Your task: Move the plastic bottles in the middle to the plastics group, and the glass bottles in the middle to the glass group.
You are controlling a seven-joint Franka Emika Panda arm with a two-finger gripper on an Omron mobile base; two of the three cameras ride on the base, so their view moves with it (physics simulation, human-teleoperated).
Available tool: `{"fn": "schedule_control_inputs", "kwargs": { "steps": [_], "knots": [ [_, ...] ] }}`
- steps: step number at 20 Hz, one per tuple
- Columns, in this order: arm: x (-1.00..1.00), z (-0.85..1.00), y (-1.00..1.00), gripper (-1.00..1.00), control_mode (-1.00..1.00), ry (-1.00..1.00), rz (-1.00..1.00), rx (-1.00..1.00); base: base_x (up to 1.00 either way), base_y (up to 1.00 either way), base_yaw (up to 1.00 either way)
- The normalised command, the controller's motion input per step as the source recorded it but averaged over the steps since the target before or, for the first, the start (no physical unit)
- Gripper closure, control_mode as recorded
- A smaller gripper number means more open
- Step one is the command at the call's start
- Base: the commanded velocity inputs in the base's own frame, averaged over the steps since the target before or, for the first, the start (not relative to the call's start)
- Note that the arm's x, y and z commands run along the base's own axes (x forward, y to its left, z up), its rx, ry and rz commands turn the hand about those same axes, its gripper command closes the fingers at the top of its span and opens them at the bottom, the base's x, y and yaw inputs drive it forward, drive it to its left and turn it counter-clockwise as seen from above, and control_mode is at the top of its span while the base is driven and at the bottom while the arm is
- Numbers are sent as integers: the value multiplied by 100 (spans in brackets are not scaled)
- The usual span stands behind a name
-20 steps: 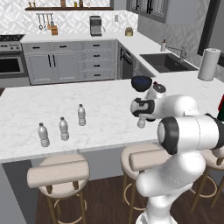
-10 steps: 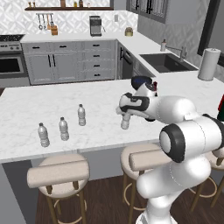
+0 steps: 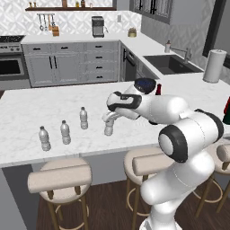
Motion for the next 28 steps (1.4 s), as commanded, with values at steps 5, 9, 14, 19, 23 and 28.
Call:
{"fn": "schedule_control_inputs", "kwargs": {
  "steps": [5,9,14,19,23,28],
  "knots": [
    [1,-17,80,100,-100,-19,22,-3,0,0,0],
    [6,-36,60,100,-100,-16,9,-3,0,0,0],
    [18,-22,43,100,-100,0,0,0,0,0,0],
    [22,-16,30,100,-100,-2,0,0,0,0,0],
    [18,-21,30,100,-100,-3,0,0,0,0,0],
    [20,-24,22,100,-100,-4,0,0,0,0,0]
  ]
}}
